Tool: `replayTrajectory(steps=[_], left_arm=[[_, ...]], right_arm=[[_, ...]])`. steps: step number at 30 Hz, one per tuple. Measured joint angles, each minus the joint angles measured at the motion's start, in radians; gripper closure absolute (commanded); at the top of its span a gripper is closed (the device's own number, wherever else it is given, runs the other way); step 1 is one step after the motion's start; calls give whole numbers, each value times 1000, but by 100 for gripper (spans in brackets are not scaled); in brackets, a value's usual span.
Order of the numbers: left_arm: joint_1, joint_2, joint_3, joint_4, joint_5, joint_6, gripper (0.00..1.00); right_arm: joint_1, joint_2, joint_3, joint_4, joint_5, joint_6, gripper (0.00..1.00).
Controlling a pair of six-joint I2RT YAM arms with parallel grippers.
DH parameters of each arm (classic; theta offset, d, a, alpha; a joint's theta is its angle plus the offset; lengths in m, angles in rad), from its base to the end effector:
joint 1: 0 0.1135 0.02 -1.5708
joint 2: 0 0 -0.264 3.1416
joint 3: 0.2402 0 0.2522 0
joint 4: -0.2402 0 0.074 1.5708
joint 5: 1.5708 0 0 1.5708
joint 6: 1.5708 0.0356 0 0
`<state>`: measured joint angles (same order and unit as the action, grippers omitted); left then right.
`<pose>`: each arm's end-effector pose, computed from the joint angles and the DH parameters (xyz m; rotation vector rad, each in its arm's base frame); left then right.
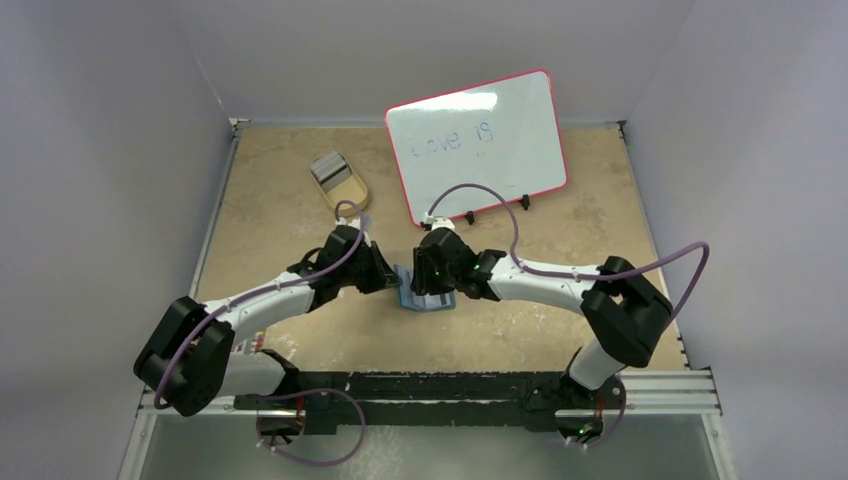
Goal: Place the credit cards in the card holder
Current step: Turn over the card slot in the card holder.
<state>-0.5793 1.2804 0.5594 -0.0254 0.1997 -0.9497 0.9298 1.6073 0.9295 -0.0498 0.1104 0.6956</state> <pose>0.2036 -0.1417 0.1759 -0.3549 2.4928 -0.9432 0.2063 0.2700 0.1977 -0.2211 2.3880 0.6897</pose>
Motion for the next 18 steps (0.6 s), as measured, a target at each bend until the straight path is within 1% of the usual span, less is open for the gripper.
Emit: replayTrajectory(steps=[7, 12, 18], left_arm=[[0, 0, 0, -10, -16, 8, 100], [0, 0, 0, -18, -31, 19, 92], [0, 0, 0, -31, -55, 30, 85]], right_arm=[[-1, -65, -2, -97, 69, 12, 60], [-2, -110, -37, -162, 142, 30, 61], [-2, -117, -48, -246, 189, 42, 61]])
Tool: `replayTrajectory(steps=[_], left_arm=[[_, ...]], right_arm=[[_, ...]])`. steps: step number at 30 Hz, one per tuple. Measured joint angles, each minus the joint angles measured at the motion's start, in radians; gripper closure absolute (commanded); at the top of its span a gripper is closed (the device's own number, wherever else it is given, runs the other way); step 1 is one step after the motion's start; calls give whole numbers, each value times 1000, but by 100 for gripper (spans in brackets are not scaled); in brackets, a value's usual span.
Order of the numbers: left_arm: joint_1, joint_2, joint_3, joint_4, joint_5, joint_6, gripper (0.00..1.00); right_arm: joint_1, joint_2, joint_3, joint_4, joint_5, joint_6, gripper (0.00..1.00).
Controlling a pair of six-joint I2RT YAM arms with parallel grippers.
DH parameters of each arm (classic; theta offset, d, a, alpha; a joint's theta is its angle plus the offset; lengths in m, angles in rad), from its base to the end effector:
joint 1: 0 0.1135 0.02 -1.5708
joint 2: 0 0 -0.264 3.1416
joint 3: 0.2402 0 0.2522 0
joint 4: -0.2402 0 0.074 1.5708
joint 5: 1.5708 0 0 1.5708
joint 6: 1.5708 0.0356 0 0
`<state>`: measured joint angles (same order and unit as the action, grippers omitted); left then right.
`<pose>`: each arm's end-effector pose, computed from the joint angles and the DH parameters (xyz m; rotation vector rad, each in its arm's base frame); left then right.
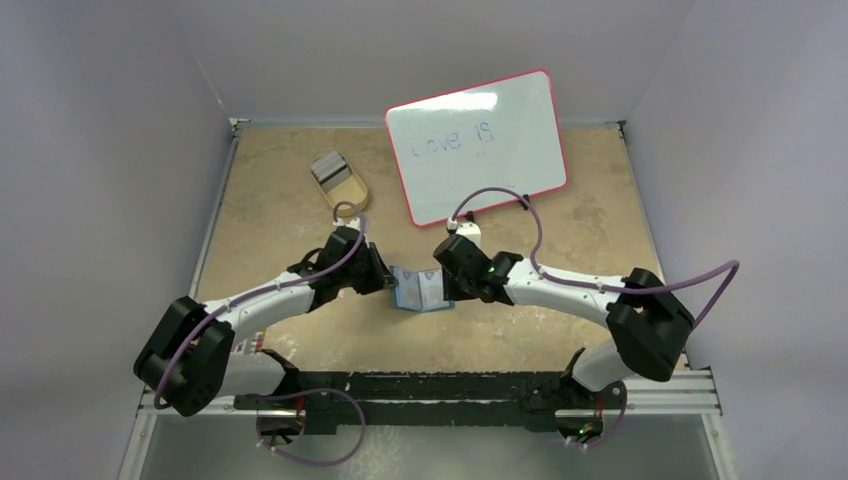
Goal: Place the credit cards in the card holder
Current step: Turn over the card slot in the card holder.
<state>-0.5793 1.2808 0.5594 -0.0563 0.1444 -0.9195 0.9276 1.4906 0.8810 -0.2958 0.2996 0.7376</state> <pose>0.2030 -0.1389 0.1731 -0.3517 2.4988 -0.8530 0.1888 0.2343 0.2006 -0.1054 2.4555 0.3780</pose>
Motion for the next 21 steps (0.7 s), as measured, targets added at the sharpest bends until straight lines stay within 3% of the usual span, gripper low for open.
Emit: replayTrajectory(steps=[7, 14, 21], left_arm=[[0, 0, 10, -39, -32, 21, 74], [0, -17, 59, -105, -89, 52, 73], [0, -31, 121, -181, -152, 97, 71]], right_arm=[[0, -50, 0, 45, -31, -19, 61], [-1, -14, -2, 226, -146, -48, 61], [-6, 63, -2, 300, -212, -64, 61]])
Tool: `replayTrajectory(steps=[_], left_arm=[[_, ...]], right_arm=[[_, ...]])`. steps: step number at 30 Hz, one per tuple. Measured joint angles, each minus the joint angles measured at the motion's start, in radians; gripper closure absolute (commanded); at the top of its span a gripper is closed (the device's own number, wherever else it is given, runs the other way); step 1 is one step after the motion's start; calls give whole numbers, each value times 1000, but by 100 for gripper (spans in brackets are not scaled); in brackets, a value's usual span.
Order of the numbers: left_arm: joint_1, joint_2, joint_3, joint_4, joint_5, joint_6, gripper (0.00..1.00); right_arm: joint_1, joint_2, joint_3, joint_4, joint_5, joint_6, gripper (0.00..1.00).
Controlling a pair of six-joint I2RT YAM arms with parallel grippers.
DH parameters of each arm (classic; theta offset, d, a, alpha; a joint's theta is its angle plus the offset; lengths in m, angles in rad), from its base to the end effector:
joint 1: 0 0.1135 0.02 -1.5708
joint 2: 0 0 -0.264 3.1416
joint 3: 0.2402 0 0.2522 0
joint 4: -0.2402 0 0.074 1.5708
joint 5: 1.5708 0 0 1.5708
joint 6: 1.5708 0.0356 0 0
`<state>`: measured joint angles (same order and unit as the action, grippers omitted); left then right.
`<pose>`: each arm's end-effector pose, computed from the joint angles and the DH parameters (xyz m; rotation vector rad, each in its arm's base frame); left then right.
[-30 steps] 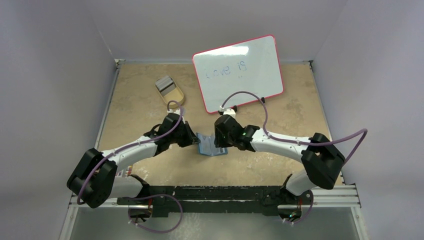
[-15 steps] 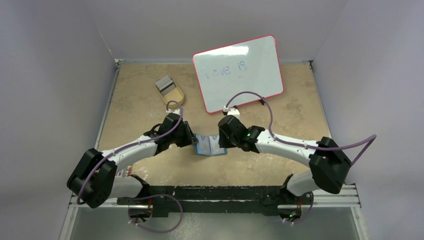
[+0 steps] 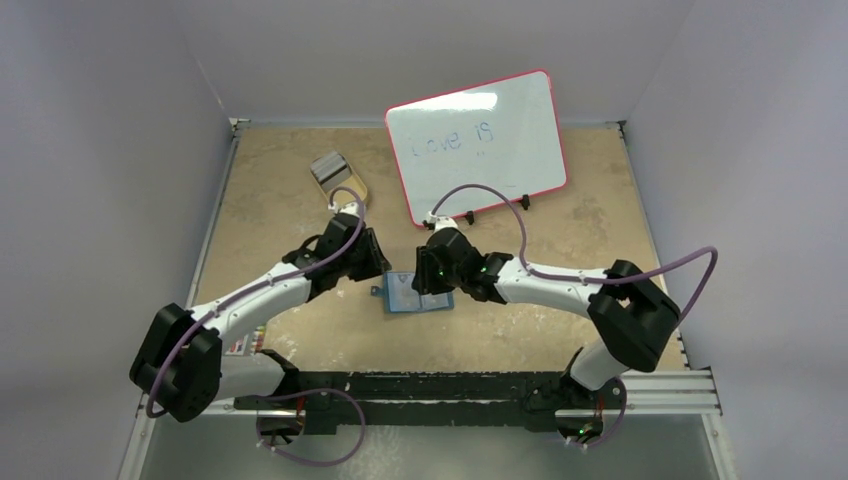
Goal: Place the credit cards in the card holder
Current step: Turn over the card slot in the card holder.
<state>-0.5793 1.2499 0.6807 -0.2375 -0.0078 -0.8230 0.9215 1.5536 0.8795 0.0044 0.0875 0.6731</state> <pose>0.2104 -0.1373 0.2034 -0.3051 2.4601 -0.6351 0.2021 0.2611 0.2035 -0.2417 2.3379 0.7414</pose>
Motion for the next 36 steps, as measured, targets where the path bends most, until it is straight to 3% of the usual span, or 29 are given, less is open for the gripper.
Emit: replayTrajectory(steps=[5, 11, 24, 36], left_arm=[[0, 3, 26, -11, -10, 23, 69], [0, 17, 6, -4, -3, 23, 56], [1, 76, -111, 87, 43, 7, 55], [128, 64, -302, 441, 274, -134, 58]], right_arm=[[-2, 25, 0, 44, -35, -2, 61], [-8, 50, 0, 63, -53, -1, 69], [-80, 92, -80, 154, -66, 7, 84], [-113, 95, -145, 284, -113, 36, 85]])
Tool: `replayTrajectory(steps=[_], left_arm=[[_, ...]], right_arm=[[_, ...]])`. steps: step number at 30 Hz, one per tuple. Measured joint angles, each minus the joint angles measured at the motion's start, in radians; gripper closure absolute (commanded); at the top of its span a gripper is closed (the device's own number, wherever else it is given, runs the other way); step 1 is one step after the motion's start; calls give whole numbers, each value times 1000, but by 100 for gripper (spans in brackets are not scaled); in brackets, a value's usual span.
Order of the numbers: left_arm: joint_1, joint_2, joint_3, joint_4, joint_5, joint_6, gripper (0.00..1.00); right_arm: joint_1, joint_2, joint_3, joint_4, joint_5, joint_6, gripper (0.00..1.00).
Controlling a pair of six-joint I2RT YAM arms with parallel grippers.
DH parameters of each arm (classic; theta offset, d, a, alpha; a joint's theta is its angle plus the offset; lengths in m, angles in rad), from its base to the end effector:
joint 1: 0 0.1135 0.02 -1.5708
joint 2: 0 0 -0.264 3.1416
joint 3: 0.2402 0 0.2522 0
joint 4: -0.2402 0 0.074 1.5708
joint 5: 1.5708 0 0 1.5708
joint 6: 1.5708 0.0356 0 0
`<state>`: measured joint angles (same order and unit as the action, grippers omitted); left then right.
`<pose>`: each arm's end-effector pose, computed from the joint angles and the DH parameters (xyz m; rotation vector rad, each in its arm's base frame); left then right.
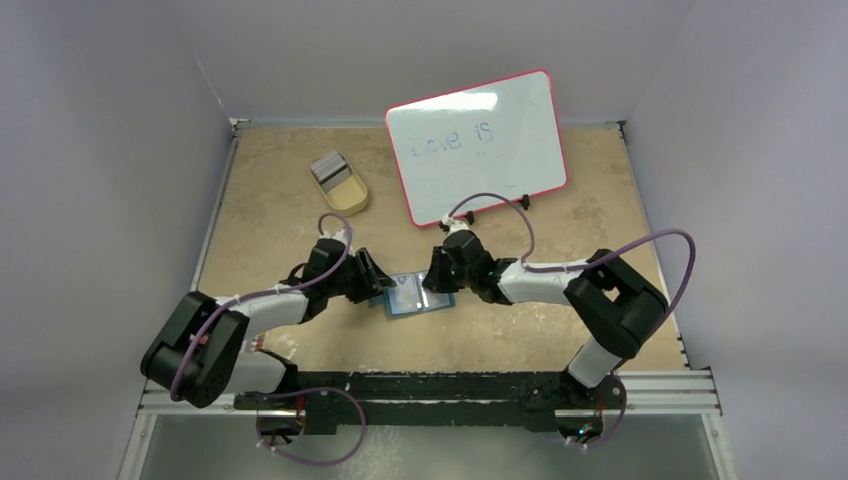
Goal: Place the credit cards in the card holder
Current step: Turn over the card slot in the card holder.
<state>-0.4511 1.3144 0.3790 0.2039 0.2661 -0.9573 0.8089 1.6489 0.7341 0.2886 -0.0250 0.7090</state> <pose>0.2005 -0.1075 0.1350 -0.4798 2.4490 -0.9737 0.2246 0.2367 0.1549 -0.1316 2.3340 0.8430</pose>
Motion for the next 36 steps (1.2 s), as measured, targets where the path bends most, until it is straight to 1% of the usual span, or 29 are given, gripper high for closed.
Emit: replayTrajectory(steps=[3, 5, 6, 8, 12, 19, 22, 26, 27, 31, 36], left_arm=[[0, 23, -21, 71, 45, -26, 67], [2, 45, -38, 127, 69, -51, 74], [4, 54, -47, 154, 82, -62, 79], [4, 61, -60, 198, 106, -84, 85], [4, 58, -67, 278, 140, -125, 86], [4, 60, -71, 373, 170, -154, 74], [4, 75, -79, 416, 177, -168, 72], [0, 100, -79, 438, 177, -176, 72], [-3, 104, -79, 438, 176, -176, 74], [-16, 112, -79, 436, 171, -173, 88], [-23, 113, -72, 425, 166, -155, 100]], right_arm=[[-3, 0, -5, 10, -1, 5, 85], [-5, 0, -5, 10, -1, 5, 85], [-6, 0, -5, 10, -1, 5, 85], [-8, 0, -6, 7, -1, 5, 85], [-11, 0, -12, 0, -1, 5, 85], [-12, 1, -12, 1, -2, 5, 85], [-12, 1, -12, 1, -2, 5, 85], [-13, 1, -12, 1, -2, 5, 85], [-13, 1, -13, 2, -2, 5, 85], [-13, 1, -13, 2, -2, 5, 85], [-13, 1, -14, 2, -5, 5, 85]])
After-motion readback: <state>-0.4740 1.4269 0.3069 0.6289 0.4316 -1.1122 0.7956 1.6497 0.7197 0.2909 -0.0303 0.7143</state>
